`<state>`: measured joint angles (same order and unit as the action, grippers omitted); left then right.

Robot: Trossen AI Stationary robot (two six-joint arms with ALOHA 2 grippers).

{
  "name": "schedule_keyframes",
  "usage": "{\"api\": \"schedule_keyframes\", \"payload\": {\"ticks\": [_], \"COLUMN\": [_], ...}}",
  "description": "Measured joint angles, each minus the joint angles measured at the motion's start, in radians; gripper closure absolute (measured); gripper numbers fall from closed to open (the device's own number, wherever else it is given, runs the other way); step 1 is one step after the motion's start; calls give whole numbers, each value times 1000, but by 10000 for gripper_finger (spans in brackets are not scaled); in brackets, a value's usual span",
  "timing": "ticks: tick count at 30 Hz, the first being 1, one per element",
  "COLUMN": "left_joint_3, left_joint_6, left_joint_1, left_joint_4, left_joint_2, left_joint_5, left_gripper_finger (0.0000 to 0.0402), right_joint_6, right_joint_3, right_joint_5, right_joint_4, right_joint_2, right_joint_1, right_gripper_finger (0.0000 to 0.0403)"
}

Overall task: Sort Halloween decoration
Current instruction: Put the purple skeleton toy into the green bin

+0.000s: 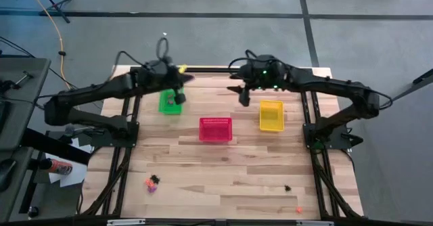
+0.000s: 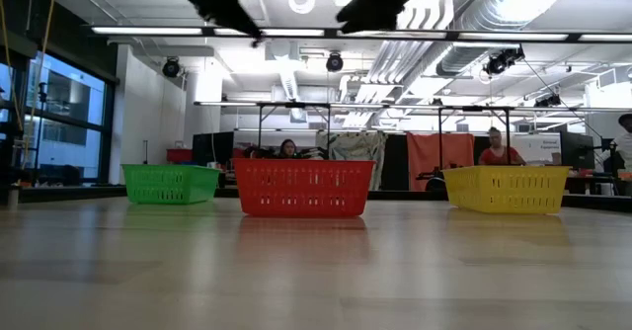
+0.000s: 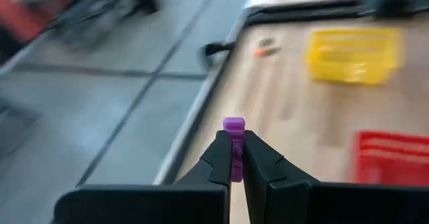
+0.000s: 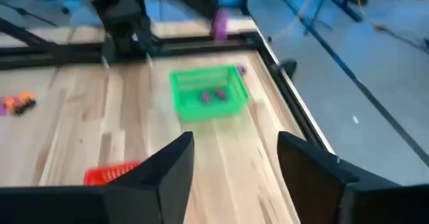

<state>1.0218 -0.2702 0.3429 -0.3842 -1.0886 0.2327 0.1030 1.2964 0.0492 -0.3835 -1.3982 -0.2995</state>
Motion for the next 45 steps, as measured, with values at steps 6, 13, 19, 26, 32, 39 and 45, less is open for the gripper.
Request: {"api": "schedule_keyframes", "payload": {"ticks": [6, 13, 19, 26, 32, 39, 45], "left_joint_3": [-55, -271, -343, -283, -131, -106, -106], "left_joint_6": [109, 276, 344, 378, 415, 302, 154], "left_joint_1": [79, 91, 89, 134, 276, 360, 360], "left_joint_4": [-12, 189, 222, 155, -185, -356, -291], "left_joint_2": [162, 365, 413, 307, 78, -181, -335], "left_joint_5": [42, -23, -2, 122, 59, -136, -207], "left_gripper_finger": [401, 401, 400, 401, 401, 401, 401], "right_joint_6": [-58, -53, -52, -51, -51, -55, -61], "right_joint_3": [-1, -2, -2, -2, -2, -2, -2], "right_joint_5": [-14, -23, -23, -65, -102, -102, -102], "right_joint_4": [-34, -38, -38, -38, -37, -37, -38], "right_joint_2": [86, 140, 143, 143, 143, 143, 143], "right_joint_1": [-10, -10, -10, -10, -11, -11, -11], "right_gripper_finger": [182, 181, 181, 181, 181, 181, 181]}}
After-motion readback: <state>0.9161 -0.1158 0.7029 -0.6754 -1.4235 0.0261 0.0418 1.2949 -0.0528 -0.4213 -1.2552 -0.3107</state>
